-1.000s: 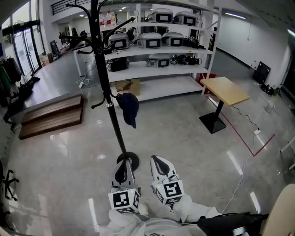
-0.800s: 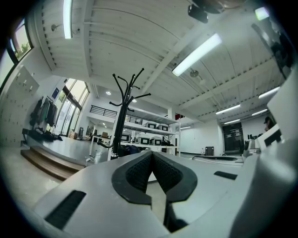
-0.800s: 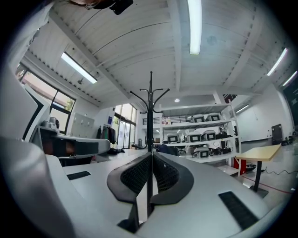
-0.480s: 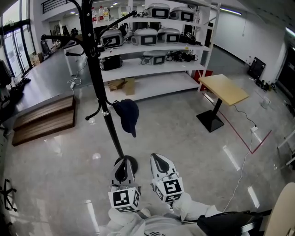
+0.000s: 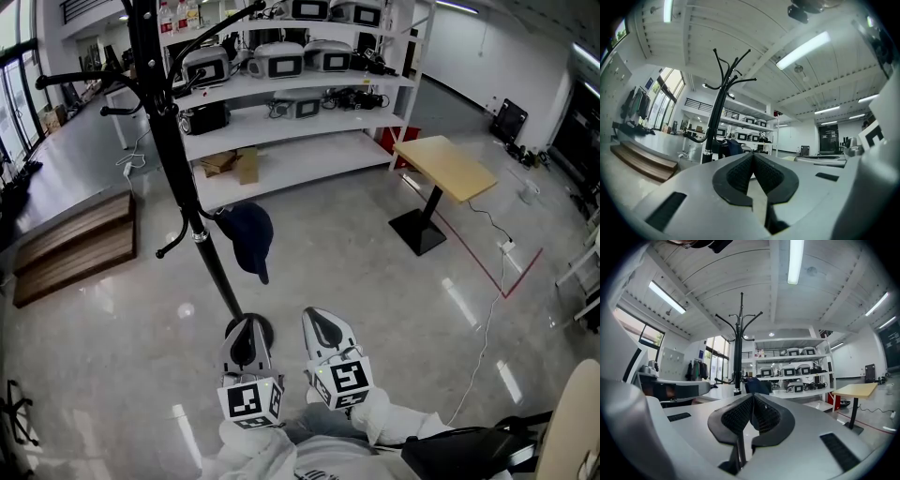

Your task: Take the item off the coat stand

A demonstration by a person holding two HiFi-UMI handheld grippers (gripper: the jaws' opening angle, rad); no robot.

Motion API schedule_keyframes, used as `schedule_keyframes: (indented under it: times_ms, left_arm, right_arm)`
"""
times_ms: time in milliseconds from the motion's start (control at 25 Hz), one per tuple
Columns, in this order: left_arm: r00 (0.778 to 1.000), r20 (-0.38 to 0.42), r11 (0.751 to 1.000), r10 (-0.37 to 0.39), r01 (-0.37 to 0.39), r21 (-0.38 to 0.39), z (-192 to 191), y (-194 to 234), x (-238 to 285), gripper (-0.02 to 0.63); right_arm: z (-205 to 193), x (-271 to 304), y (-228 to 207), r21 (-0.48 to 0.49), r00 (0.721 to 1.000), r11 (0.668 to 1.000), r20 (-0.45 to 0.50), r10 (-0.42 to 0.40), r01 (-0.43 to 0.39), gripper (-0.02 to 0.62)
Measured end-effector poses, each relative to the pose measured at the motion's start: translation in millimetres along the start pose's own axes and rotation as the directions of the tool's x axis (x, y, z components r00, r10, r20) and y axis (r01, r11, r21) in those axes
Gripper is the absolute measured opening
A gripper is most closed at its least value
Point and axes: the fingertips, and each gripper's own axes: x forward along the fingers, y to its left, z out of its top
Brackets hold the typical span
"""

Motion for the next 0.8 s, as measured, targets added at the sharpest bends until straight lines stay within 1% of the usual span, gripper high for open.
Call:
schedule_keyframes:
  times_ms: [320, 800]
  left_arm:
    - [1.0, -0.012, 1.0, 0.008, -0.008, 0.011, -6, 9, 42, 0.003]
    - [0.997, -0.012, 0.997, 0.08, -0.08, 0.021, -6, 24, 100, 0.003]
  right_arm:
    - [-5, 44, -21, 0.011, 1.0, 1.0, 0.002, 0.012, -0.012, 0.015]
    - [-2, 108, -54, 0.033, 0.998, 0.997, 0.017, 0.066, -0.067, 0.015]
